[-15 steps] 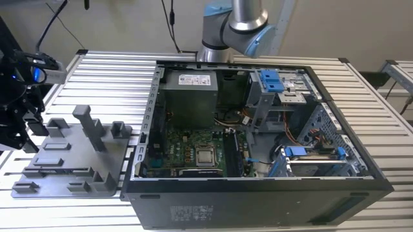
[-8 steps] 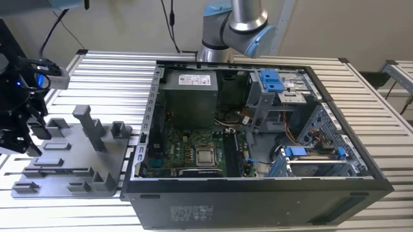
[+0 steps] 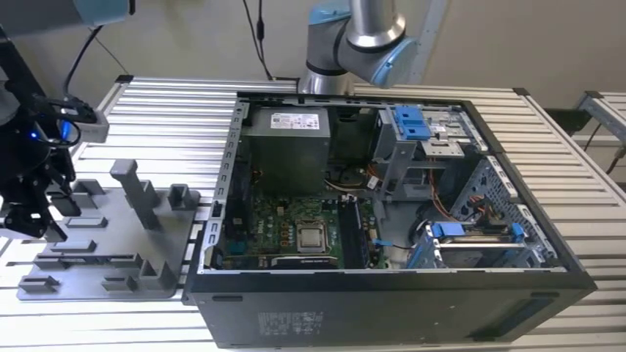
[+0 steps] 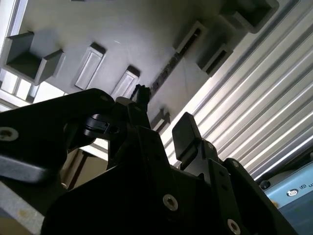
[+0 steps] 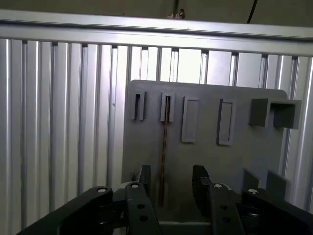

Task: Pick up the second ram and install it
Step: 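Pick up the second ram and move it above second insertion slot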

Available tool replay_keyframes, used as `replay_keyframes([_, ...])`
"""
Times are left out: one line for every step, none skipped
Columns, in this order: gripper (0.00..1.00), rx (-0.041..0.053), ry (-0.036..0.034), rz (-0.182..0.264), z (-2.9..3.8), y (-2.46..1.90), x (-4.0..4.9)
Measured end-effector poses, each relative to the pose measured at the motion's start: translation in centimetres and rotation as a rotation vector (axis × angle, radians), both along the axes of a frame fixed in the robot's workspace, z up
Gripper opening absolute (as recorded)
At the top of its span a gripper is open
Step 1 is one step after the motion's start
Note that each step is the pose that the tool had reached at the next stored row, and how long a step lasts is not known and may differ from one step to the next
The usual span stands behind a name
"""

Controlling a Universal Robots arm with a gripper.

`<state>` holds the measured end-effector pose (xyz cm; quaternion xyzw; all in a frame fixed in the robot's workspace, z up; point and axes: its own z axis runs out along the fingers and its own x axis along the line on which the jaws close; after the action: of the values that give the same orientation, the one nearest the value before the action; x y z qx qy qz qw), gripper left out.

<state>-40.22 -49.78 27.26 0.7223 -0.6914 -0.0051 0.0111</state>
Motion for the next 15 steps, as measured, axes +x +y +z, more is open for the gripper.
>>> replay_keyframes([0.48,-0.001,0.0,0.0,-0.16,0.0,-0.01])
replay_keyframes([0.48,-0.0017,0.0,0.0,-0.33,0.0,-0.02])
replay_keyframes([0.48,-0.0022,-0.0001,0.0,-0.5,0.0,-0.03])
replay_keyframes([0.48,-0.0024,-0.0002,0.0,-0.65,0.0,-0.04])
replay_keyframes([0.48,-0.0025,-0.0005,0.0,-0.8,0.0,-0.05])
replay_keyframes([0.48,-0.0025,-0.0011,0.0,-0.94,0.0,-0.06])
replay_keyframes([0.48,-0.0025,-0.0019,0.0,-1.09,0.01,-0.1])
replay_keyframes([0.48,-0.0024,-0.0028,0.0,-1.25,0.0,-0.12])
replay_keyframes([0.48,-0.0024,-0.0037,0.0,-1.41,0.0,-0.14])
replay_keyframes([0.48,-0.0025,-0.0045,0.0,-1.57,0.0,-0.16])
replay_keyframes([0.48,-0.0024,-0.0055,0.0,-1.73,0.0,-0.17])
replay_keyframes([0.48,-0.0023,-0.007,0.0,-1.9,0.0,-0.19])
replay_keyframes([0.48,-0.0025,-0.0083,0.0,-2.06,0.0,-0.21])
replay_keyframes([0.48,-0.0024,-0.0095,0.0,-2.23,0.0,-0.23])
replay_keyframes([0.48,-0.0024,-0.0105,0.0,-2.38,0.0,-0.26])
